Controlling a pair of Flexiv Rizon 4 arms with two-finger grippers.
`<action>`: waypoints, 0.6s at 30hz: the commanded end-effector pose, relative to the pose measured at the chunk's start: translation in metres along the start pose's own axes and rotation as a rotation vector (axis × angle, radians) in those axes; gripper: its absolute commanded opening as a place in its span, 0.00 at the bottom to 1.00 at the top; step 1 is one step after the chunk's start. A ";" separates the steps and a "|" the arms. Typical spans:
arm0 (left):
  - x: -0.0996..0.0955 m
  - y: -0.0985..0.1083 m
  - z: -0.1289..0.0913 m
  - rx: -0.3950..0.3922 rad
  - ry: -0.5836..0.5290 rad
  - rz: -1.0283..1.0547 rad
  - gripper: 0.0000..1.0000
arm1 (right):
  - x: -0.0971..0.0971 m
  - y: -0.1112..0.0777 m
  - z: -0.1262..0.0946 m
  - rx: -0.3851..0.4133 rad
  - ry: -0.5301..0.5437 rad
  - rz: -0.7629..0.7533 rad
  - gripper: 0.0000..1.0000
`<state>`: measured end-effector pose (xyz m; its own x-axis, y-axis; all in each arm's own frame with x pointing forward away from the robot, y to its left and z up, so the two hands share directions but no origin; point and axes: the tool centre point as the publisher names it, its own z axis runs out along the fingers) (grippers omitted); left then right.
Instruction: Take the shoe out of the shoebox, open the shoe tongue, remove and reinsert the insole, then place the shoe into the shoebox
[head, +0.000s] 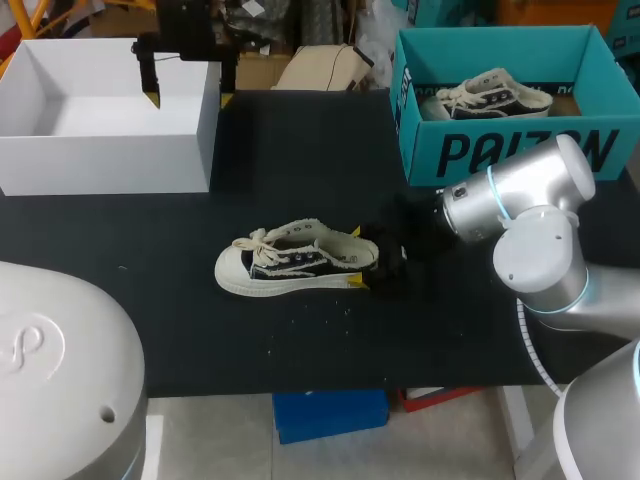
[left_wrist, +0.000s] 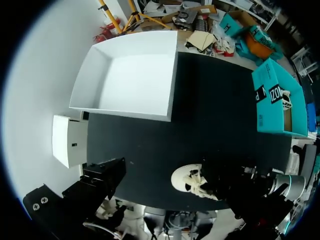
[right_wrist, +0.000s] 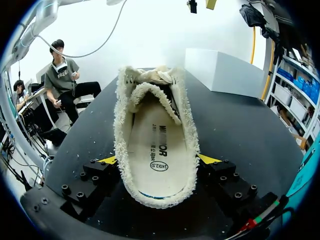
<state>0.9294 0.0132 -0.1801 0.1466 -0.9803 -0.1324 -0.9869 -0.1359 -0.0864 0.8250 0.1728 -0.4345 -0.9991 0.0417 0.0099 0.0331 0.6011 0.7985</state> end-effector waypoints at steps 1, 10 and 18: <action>-0.005 0.003 0.002 0.013 0.015 -0.001 1.00 | -0.001 -0.004 0.006 0.001 -0.001 0.001 0.00; -0.005 0.003 0.002 0.013 0.015 -0.001 1.00 | -0.001 -0.004 0.006 0.001 -0.001 0.001 0.00; 0.020 0.039 0.007 0.047 -0.011 0.101 1.00 | -0.001 -0.004 0.006 0.001 -0.001 0.001 0.00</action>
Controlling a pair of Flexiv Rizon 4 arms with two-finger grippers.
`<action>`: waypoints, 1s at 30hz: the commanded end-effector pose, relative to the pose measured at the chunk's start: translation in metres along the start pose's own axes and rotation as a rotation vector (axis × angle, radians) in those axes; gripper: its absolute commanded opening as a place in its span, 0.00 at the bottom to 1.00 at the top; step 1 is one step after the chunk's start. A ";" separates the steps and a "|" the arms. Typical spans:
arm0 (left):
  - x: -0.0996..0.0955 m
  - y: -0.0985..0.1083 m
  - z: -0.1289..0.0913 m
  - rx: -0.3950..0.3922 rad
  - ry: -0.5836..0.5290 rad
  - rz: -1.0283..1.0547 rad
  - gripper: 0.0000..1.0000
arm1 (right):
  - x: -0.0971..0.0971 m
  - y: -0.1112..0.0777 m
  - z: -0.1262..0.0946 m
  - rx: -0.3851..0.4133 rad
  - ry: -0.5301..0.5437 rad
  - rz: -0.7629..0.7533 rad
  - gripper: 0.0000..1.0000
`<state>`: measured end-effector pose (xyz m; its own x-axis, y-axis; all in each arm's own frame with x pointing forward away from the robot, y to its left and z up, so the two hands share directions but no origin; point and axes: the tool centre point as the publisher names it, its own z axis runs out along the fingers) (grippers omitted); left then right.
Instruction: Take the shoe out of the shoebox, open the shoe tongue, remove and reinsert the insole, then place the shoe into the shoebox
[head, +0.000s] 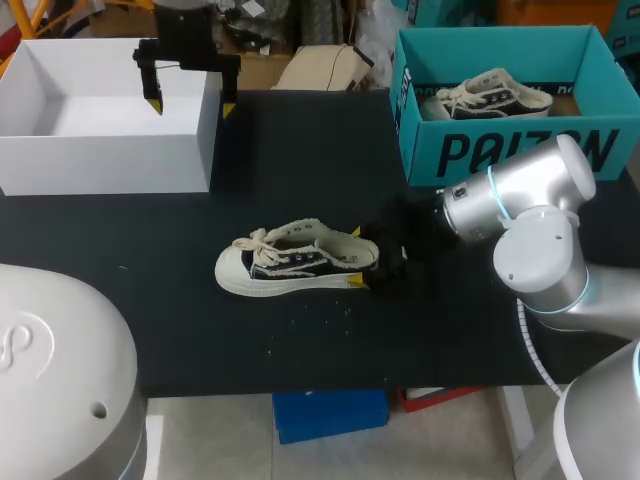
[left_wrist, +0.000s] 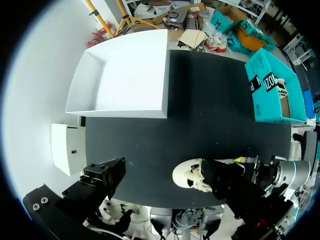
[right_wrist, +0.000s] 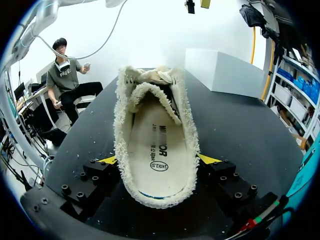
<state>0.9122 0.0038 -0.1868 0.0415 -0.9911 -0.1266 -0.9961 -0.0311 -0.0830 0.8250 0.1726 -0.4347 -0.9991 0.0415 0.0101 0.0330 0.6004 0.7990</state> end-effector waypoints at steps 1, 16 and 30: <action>0.017 0.024 0.004 0.037 -0.032 0.001 1.00 | -0.001 -0.004 0.006 0.002 -0.001 0.001 0.00; 0.091 0.098 0.047 0.001 -0.103 0.112 1.00 | -0.001 -0.004 0.006 0.002 -0.001 0.001 0.00; 0.140 0.106 0.091 -0.048 -0.071 0.162 1.00 | -0.001 -0.004 0.006 0.002 -0.001 0.001 0.00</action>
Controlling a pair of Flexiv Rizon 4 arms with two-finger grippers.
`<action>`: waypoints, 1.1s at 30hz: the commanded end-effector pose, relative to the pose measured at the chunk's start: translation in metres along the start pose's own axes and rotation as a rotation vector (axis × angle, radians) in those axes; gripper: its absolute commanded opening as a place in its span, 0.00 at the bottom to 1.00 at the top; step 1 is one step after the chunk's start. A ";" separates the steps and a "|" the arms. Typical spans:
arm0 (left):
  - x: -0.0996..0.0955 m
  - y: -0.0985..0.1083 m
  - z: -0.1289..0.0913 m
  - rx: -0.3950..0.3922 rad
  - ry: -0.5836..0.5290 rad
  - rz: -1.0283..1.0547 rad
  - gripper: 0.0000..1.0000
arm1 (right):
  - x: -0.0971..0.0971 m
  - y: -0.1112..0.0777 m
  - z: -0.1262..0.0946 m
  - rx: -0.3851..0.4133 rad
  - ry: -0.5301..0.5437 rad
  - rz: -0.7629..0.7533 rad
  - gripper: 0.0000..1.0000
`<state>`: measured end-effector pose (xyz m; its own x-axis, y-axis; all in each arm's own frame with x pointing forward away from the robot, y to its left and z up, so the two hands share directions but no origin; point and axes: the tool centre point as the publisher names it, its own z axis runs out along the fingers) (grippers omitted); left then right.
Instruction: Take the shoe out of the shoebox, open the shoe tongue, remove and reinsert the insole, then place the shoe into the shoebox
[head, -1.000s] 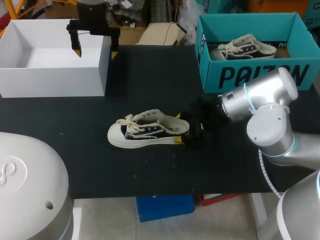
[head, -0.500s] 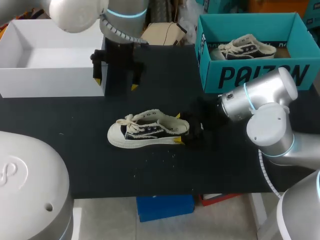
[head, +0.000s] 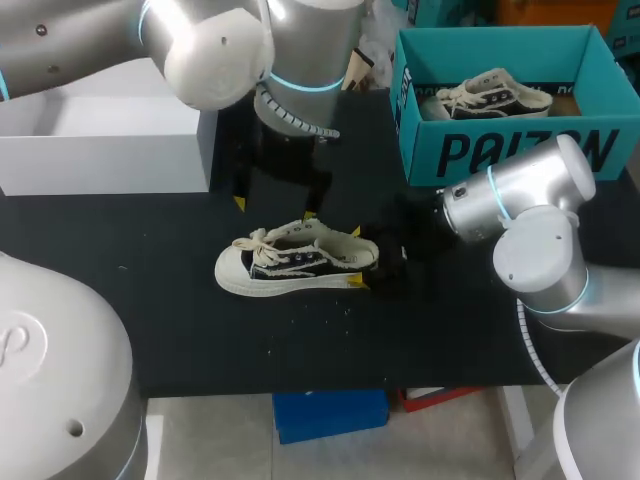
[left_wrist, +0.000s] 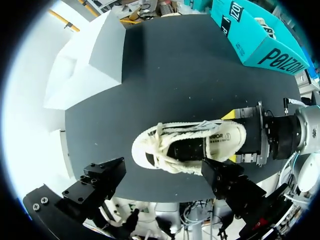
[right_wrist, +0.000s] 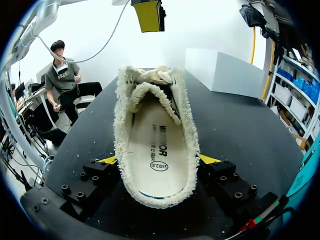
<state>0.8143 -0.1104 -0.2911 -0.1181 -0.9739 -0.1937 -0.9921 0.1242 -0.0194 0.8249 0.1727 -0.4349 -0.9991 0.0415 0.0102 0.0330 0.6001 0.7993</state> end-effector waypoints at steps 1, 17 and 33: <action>0.021 -0.008 0.011 -0.017 -0.009 -0.001 1.00 | -0.001 -0.004 0.006 0.002 -0.001 0.001 0.00; 0.051 0.000 0.051 -0.113 -0.085 -0.037 1.00 | -0.001 -0.004 0.006 0.002 -0.001 0.001 0.00; 0.050 0.003 0.079 -0.195 -0.193 -0.022 1.00 | -0.001 -0.004 0.006 0.002 -0.001 0.001 0.00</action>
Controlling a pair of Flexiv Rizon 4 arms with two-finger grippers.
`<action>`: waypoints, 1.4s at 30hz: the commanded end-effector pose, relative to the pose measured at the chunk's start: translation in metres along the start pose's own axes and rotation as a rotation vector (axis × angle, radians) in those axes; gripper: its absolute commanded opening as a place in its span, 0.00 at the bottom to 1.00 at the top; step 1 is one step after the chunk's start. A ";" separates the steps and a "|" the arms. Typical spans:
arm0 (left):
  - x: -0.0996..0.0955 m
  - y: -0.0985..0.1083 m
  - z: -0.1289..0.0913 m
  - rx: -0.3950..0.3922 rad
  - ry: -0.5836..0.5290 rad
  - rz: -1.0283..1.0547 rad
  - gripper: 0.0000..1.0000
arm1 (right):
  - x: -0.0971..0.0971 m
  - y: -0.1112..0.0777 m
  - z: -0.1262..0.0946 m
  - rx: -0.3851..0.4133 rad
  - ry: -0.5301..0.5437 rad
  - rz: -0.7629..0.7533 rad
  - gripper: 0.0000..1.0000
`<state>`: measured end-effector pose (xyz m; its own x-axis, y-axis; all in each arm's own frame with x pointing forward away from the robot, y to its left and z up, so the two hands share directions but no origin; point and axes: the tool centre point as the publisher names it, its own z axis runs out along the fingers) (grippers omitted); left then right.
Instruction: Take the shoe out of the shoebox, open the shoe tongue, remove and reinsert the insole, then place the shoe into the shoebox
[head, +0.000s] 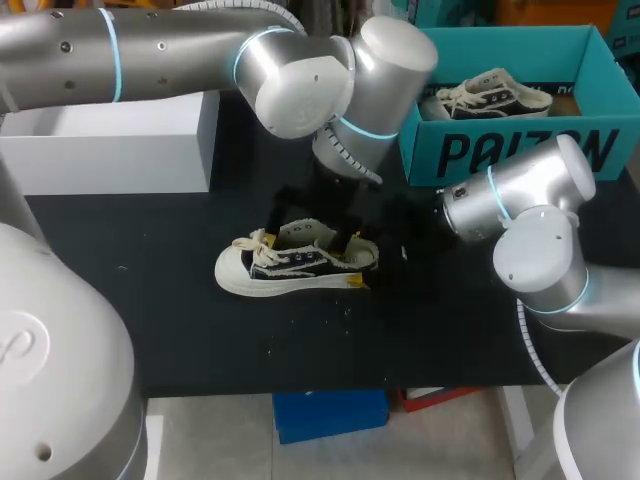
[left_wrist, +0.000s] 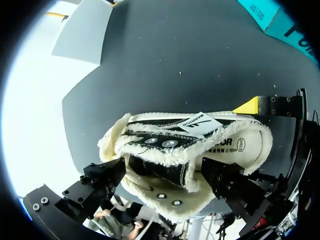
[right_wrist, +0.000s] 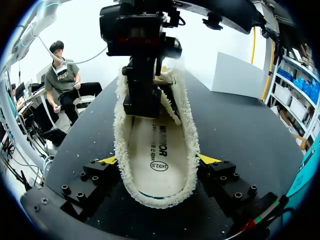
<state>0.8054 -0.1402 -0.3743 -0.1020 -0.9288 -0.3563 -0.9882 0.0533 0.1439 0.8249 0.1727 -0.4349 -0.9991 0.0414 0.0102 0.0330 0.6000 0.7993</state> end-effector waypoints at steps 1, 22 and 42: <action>0.003 -0.004 0.003 -0.020 -0.028 -0.002 1.00 | -0.001 -0.004 0.006 0.002 -0.001 0.001 0.00; -0.005 -0.004 -0.008 0.012 -0.032 0.033 0.00 | -0.001 -0.004 0.006 0.002 -0.001 0.001 0.00; -0.035 0.001 -0.047 0.129 0.038 -0.014 0.00 | -0.001 -0.004 0.006 0.002 -0.001 0.001 0.00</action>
<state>0.8200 -0.1346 -0.3287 -0.0916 -0.9332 -0.3476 -0.9957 0.0803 0.0469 0.8250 0.1724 -0.4349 -0.9991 0.0418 0.0105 0.0335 0.5999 0.7994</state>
